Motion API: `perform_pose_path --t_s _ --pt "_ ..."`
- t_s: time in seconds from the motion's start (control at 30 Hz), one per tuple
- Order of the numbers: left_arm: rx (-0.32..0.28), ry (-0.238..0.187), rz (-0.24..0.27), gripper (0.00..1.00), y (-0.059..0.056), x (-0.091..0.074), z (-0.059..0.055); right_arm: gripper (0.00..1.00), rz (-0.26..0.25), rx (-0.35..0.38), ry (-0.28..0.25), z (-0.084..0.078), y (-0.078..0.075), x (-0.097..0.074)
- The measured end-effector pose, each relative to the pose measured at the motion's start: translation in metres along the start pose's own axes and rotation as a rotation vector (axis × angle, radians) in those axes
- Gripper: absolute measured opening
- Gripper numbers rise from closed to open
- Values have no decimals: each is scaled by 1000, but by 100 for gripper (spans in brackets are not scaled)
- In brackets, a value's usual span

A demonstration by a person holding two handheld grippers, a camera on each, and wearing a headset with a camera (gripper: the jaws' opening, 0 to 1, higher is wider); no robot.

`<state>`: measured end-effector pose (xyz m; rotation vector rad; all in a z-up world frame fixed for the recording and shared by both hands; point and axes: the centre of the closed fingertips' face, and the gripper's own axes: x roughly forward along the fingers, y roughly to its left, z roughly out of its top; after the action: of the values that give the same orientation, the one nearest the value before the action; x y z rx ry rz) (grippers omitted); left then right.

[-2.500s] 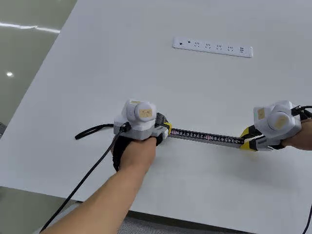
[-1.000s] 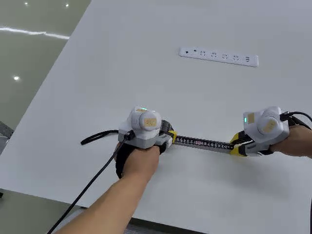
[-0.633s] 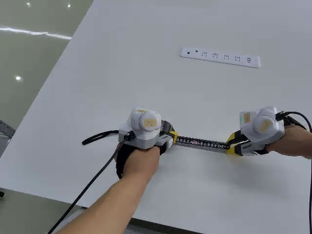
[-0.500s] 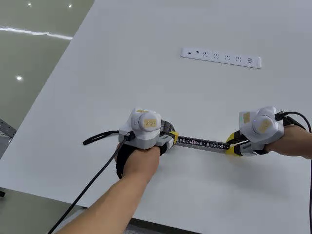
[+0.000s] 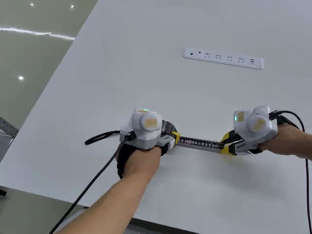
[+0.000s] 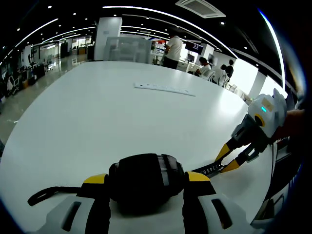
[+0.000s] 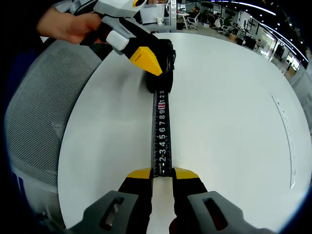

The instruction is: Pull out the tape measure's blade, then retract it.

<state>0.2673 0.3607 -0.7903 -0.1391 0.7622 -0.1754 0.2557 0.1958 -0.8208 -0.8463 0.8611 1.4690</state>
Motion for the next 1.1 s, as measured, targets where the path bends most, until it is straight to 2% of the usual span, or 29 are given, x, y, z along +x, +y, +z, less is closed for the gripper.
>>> perform_pose_path --t_s 0.5,1.1 --pt "-3 2 -4 56 1 0 0 12 9 -17 -15 14 -2 12" --pt "-5 7 -9 56 1 0 0 12 19 -30 -47 39 -1 26"
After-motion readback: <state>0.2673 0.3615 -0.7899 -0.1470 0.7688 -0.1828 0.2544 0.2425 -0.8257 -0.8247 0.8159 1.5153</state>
